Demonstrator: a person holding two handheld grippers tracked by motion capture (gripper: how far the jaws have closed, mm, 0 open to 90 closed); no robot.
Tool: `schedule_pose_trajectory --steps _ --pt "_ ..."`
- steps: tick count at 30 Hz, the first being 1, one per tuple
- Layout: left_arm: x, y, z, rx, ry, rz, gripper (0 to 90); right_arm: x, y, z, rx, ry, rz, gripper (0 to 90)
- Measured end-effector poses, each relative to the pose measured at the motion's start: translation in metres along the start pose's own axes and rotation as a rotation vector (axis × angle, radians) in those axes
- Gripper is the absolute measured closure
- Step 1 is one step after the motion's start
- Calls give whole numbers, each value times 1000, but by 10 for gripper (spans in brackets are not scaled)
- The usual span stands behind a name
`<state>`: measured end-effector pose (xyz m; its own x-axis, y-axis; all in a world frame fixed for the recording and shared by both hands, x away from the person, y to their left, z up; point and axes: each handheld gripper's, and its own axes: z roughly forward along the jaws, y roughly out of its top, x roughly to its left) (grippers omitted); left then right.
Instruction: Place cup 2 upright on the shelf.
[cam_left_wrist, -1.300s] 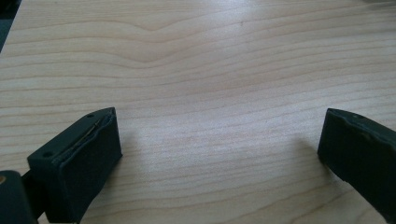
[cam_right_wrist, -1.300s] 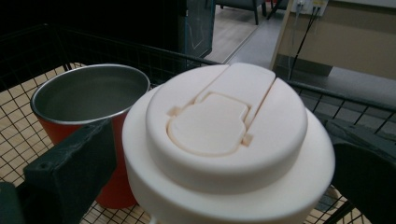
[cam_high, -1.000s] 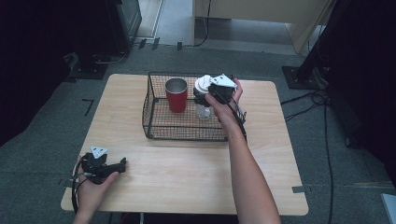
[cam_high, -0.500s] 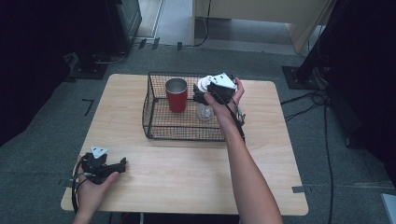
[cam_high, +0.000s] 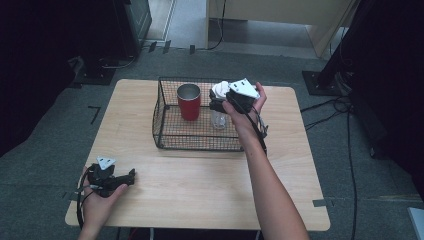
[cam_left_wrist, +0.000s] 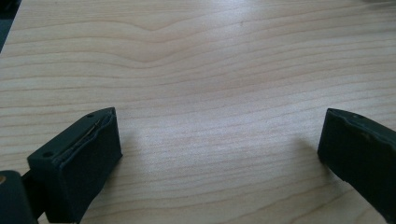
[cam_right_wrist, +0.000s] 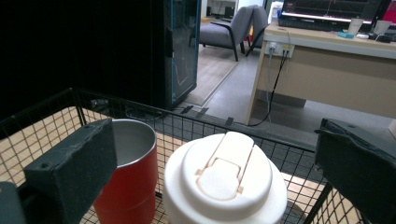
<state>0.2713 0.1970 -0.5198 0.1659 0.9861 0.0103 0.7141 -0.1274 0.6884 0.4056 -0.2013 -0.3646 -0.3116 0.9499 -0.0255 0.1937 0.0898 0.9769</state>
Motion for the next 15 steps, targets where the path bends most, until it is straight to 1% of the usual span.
schedule_pose_trajectory --steps 8,15 --pt "0 0 0 0 1 0 1 -5 2 -19 -22 8 -6 0" --pt "0 0 0 -1 0 -1 0 -11 -3 -35 -39 8 -7 0"
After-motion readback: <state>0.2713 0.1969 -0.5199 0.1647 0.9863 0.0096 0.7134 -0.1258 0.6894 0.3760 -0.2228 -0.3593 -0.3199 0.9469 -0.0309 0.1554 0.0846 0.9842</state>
